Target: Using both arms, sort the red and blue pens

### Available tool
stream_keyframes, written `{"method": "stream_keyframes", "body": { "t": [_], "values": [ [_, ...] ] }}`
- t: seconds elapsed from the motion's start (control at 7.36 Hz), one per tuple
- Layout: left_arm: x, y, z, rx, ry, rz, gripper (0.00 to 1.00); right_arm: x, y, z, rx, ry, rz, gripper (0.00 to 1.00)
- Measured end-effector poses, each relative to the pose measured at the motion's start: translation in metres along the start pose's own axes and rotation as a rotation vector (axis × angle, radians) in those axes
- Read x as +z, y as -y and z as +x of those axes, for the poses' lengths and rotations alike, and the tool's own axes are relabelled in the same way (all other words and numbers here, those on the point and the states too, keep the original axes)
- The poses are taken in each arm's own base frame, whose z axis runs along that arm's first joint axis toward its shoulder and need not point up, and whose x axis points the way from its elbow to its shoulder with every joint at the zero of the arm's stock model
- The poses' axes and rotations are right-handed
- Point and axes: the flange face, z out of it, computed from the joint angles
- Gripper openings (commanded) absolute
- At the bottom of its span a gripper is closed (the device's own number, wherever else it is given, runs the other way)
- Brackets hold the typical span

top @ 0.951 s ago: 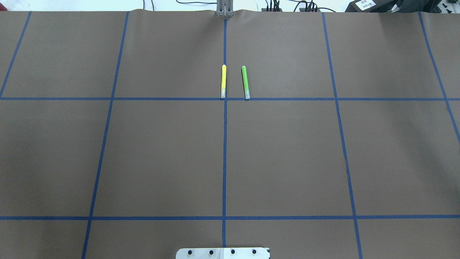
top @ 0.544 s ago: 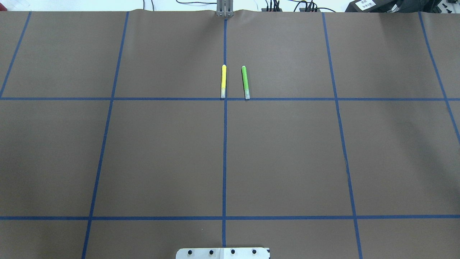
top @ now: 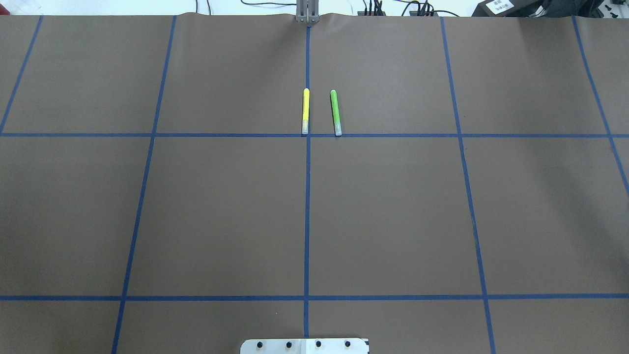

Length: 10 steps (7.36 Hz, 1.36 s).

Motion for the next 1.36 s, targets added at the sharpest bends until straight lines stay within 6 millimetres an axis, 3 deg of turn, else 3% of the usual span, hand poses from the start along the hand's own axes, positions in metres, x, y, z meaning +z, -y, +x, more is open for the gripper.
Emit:
{"method": "stream_keyframes", "body": {
  "t": [0.54,0.68,0.82,1.36],
  "values": [
    [0.008,0.004,-0.011,-0.023,-0.019,-0.009,0.0,0.0,0.0,0.0,-0.001,0.0,0.001,0.0],
    [0.008,0.005,-0.013,-0.026,-0.021,-0.009,0.22,0.0,0.0,0.0,-0.001,0.0,0.001,0.0],
    [0.008,0.006,-0.014,-0.023,-0.021,-0.006,0.99,0.0,0.0,0.0,0.001,0.0,-0.001,0.0],
    [0.005,0.007,-0.013,-0.018,-0.02,0.006,1.0,0.001,0.001,0.001,0.003,0.001,-0.003,0.0]
  ]
}}
